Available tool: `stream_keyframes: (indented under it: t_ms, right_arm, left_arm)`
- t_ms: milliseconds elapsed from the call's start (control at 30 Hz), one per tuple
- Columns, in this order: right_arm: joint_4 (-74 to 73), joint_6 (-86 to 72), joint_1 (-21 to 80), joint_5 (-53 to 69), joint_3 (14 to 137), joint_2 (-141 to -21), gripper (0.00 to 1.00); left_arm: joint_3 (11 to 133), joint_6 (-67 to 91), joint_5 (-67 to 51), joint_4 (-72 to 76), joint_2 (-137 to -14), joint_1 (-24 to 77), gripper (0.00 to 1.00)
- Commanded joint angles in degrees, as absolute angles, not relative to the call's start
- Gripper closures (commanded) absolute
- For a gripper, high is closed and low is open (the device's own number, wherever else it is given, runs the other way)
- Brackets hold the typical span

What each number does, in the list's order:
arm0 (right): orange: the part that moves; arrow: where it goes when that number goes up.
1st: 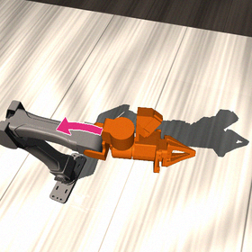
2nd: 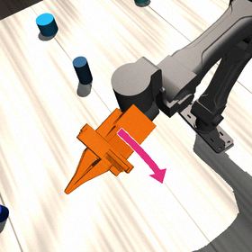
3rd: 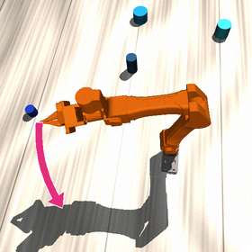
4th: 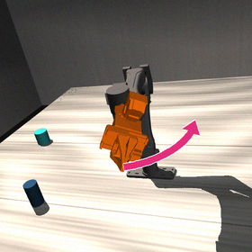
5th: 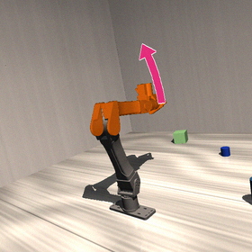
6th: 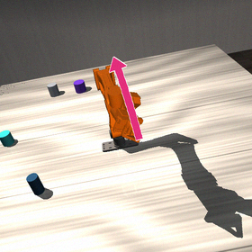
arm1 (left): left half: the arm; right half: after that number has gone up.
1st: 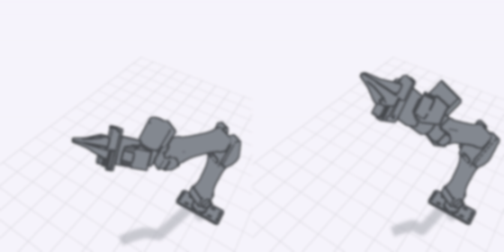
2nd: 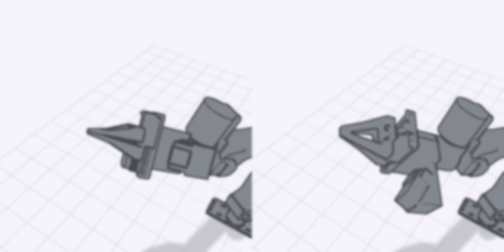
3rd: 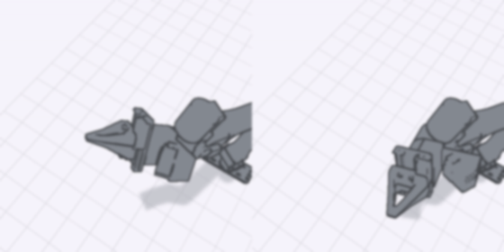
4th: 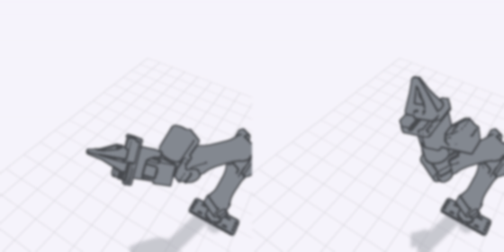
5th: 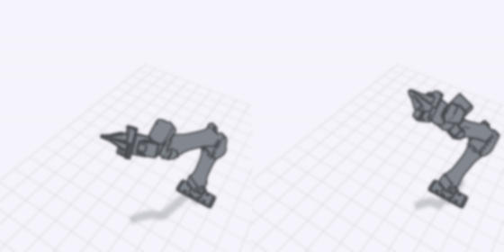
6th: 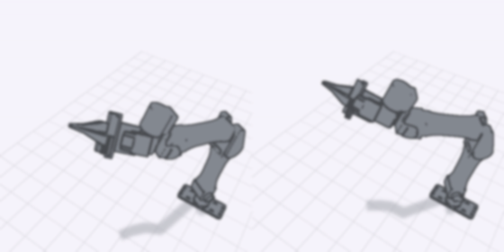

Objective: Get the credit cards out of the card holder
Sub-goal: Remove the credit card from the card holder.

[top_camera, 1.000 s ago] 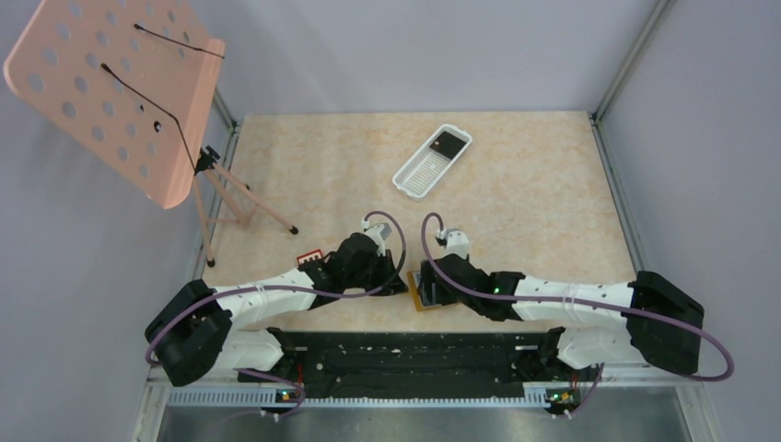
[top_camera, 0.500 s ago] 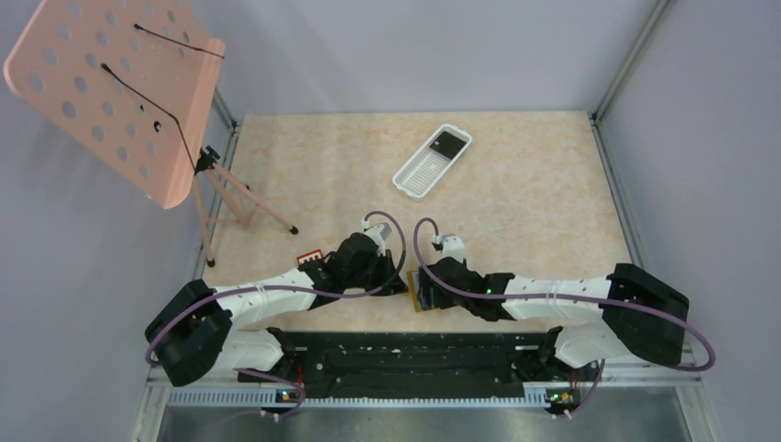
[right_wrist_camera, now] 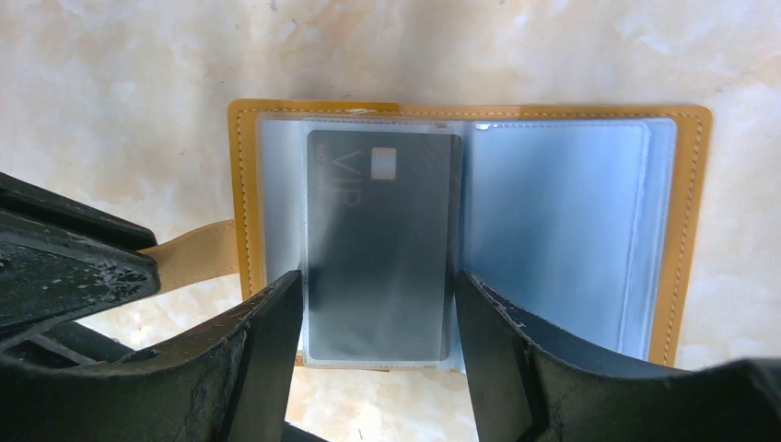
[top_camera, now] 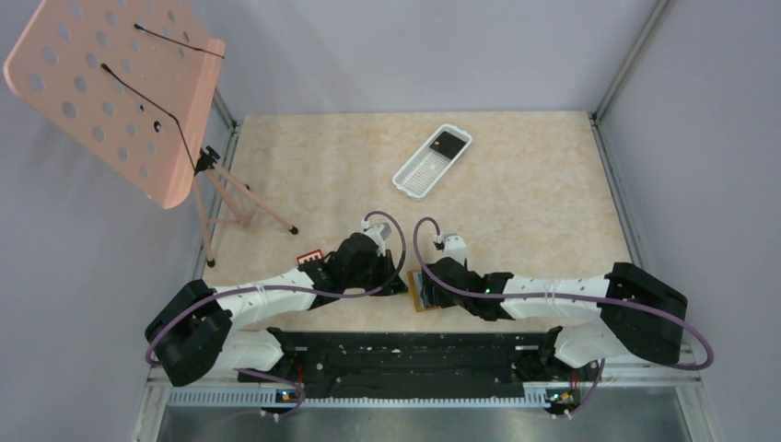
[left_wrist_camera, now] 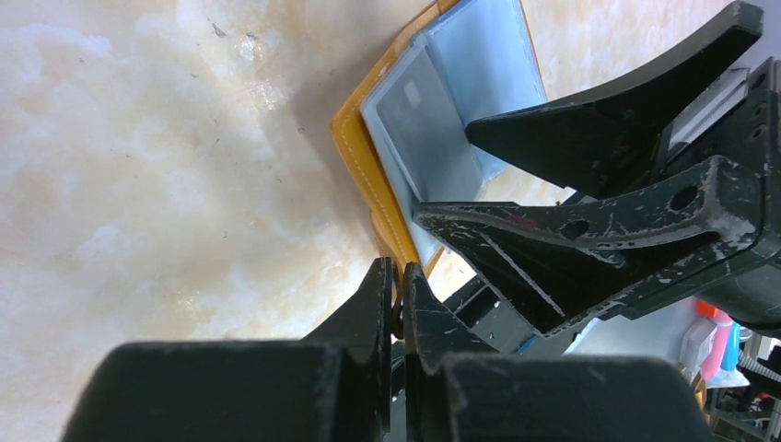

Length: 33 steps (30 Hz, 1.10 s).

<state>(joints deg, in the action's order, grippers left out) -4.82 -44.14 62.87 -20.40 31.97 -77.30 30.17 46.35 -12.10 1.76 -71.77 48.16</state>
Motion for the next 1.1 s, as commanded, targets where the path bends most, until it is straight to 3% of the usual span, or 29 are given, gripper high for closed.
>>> stream_keyframes:
  t_ms: [0, 367, 667, 900, 967, 1067]
  right_arm:
    - [-10.8, -44.2, 62.7, -25.2, 33.2, -74.2, 0.39]
    - [-19.1, -43.4, 59.1, -28.1, 31.0, -63.3, 0.38]
    - [-19.6, -39.5, 50.0, -21.9, 25.4, -51.4, 0.38]
    - [-15.0, -37.5, 48.1, -14.0, 24.8, -51.0, 0.38]
    - [-13.2, -36.4, 46.7, -10.9, 25.1, -52.3, 0.39]
    - [-11.6, -35.3, 44.7, -6.2, 25.8, -53.7, 0.43]
  left_arm:
    - [30.5, 45.0, -11.3, 1.8, -71.0, 48.5, 1.0]
    - [30.4, 44.0, -9.0, -1.5, -70.3, 48.5, 1.0]
    - [31.1, 43.6, -7.0, -3.0, -71.2, 48.4, 1.0]
    - [34.4, 42.4, -1.2, -8.2, -71.6, 48.2, 1.0]
    - [35.9, 41.8, 1.4, -10.6, -71.6, 47.9, 0.95]
    - [39.6, 41.3, 4.1, -14.9, -71.4, 47.7, 0.8]
